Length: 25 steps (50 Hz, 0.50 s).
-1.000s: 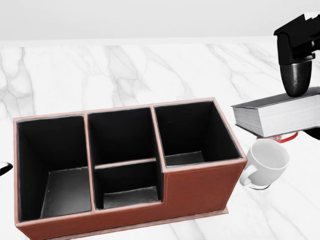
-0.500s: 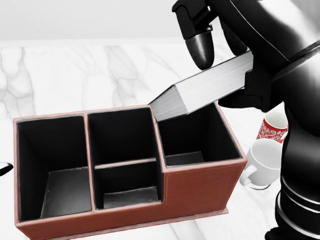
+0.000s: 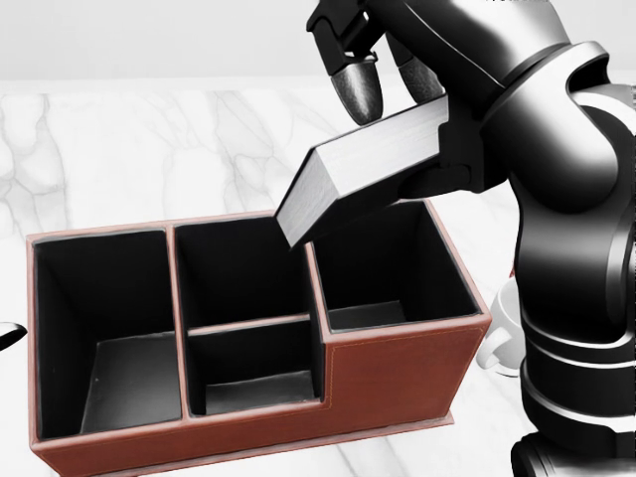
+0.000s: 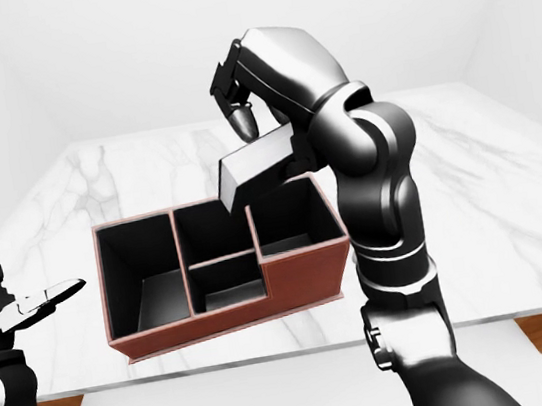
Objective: Pick up the book and place it in the right compartment of the caddy.
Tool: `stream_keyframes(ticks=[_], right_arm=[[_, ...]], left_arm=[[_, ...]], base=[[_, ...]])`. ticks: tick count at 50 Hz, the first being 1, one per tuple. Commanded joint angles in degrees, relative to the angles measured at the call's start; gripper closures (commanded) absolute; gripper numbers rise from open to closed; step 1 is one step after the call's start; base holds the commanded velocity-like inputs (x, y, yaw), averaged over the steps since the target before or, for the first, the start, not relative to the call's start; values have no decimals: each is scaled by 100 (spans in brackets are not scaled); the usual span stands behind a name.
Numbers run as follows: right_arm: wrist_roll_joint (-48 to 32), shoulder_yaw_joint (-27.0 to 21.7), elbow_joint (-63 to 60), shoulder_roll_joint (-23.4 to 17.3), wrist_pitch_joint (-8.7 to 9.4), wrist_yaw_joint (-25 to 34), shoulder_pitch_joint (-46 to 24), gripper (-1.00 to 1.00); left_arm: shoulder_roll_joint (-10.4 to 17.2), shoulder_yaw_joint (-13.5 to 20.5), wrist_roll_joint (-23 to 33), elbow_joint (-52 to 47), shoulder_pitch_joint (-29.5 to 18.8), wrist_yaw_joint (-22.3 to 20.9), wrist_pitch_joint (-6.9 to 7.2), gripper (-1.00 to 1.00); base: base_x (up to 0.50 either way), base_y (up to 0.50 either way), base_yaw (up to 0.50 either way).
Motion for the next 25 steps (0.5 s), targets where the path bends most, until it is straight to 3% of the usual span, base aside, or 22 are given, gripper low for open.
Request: stream_keyframes(ticks=[1, 25], right_arm=[[21, -29, 434, 9, 0, -288, 23, 100], [78, -222, 1072, -254, 0, -622, 276, 100]], left_arm=[[-2, 2, 2, 20, -2, -6, 0, -100], [10, 1, -8, 54, -13, -6, 0, -100]], base=[[0, 0, 0], [0, 0, 0]])
